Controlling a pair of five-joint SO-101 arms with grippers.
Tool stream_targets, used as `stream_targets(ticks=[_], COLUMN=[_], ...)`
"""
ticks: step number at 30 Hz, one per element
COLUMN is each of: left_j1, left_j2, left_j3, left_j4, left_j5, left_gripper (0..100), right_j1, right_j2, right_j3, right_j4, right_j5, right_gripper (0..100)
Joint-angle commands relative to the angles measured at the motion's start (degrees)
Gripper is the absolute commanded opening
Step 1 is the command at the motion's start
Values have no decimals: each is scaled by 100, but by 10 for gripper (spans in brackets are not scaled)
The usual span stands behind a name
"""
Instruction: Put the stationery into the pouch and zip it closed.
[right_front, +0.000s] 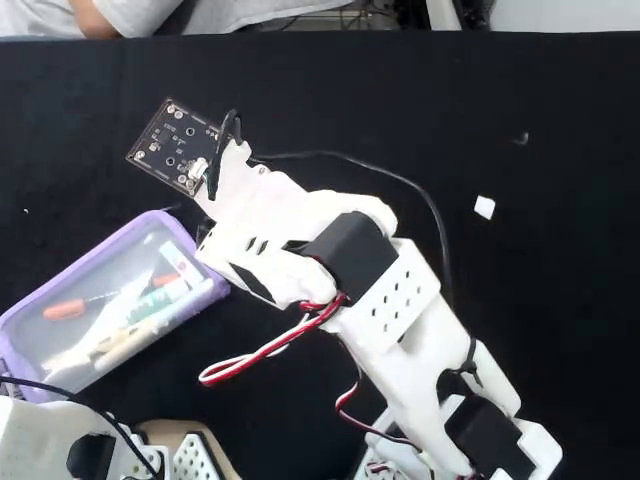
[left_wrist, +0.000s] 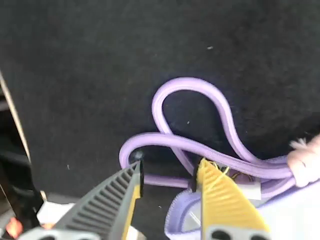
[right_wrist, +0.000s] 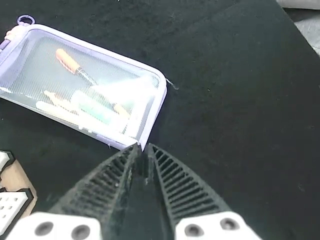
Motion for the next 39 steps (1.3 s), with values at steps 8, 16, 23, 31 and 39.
stream_targets(ticks=[8,16,23,31,39], left_j1=[31,154,567,541,690], left_j2=[-149,-149,-158,-158,-158], left_j3=[-286,242,743,760,611], left_j4=[-431,-1732,-1943,-2462,-2426], left_j5=[580,1073,1081,1046,492], left_gripper=[184,184,184,70,30], right_j1=[-70,-70,-70,-70,-70], right_j2=[-84,-84,-84,-84,-84], right_j3=[-22,-22,-22,-22,-22], right_j4=[-105,-105,-105,-105,-105], right_j5=[35,35,35,35,35], right_gripper=[12,12,12,12,12])
